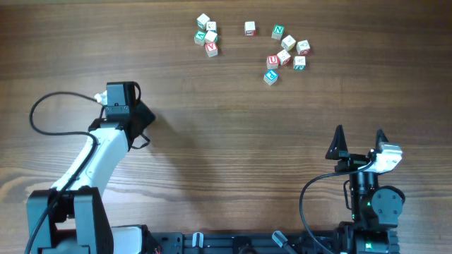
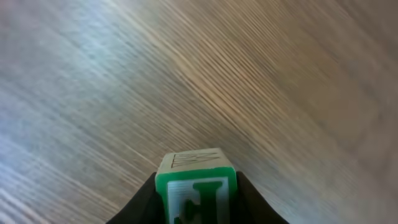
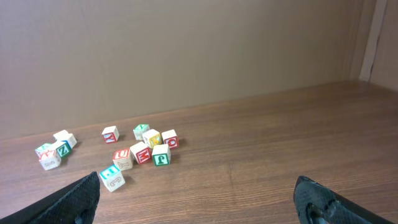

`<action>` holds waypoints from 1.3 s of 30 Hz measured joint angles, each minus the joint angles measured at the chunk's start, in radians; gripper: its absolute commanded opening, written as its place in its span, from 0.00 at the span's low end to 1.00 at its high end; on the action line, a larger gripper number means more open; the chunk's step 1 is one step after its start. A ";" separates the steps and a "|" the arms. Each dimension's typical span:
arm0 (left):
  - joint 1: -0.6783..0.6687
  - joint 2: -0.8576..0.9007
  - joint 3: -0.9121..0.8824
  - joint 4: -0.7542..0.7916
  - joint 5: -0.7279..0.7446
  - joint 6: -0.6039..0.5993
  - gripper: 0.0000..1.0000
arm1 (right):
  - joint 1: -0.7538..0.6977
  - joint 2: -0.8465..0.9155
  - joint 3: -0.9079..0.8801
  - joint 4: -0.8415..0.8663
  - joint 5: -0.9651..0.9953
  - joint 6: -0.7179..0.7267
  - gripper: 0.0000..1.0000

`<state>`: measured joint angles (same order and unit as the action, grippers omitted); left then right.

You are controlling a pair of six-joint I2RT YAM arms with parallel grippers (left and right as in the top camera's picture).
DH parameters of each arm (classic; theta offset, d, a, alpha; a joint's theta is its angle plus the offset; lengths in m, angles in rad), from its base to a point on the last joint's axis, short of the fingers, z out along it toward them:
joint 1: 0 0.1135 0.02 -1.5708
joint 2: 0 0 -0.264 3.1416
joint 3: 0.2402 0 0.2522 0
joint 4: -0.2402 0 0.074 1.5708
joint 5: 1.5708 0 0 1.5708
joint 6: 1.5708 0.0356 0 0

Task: Form a circle
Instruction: 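Carry the green block down-left and set it on the table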

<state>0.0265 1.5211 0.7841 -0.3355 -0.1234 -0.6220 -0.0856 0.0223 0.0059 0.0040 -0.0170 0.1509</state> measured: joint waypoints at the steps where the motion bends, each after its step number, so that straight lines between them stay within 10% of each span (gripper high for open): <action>1: 0.000 0.000 0.000 0.001 -0.014 -0.058 0.21 | 0.000 0.000 0.000 0.000 0.000 0.000 1.00; 11: 0.000 0.117 0.000 0.067 -0.036 -0.332 0.27 | 0.000 0.000 0.000 0.000 0.000 0.000 1.00; 17: 0.000 0.142 0.016 0.058 -0.031 -0.331 0.41 | 0.000 0.000 0.000 0.000 0.000 0.000 1.00; 27: 0.000 0.145 0.041 0.051 -0.029 -0.248 0.34 | 0.000 0.000 0.000 0.000 0.000 0.000 1.00; 39: 0.000 0.147 0.067 0.013 -0.030 -0.202 0.70 | 0.000 0.000 0.000 0.000 0.000 0.000 1.00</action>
<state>0.0265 1.6684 0.8513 -0.3229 -0.1532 -0.8238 -0.0856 0.0223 0.0063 0.0040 -0.0170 0.1509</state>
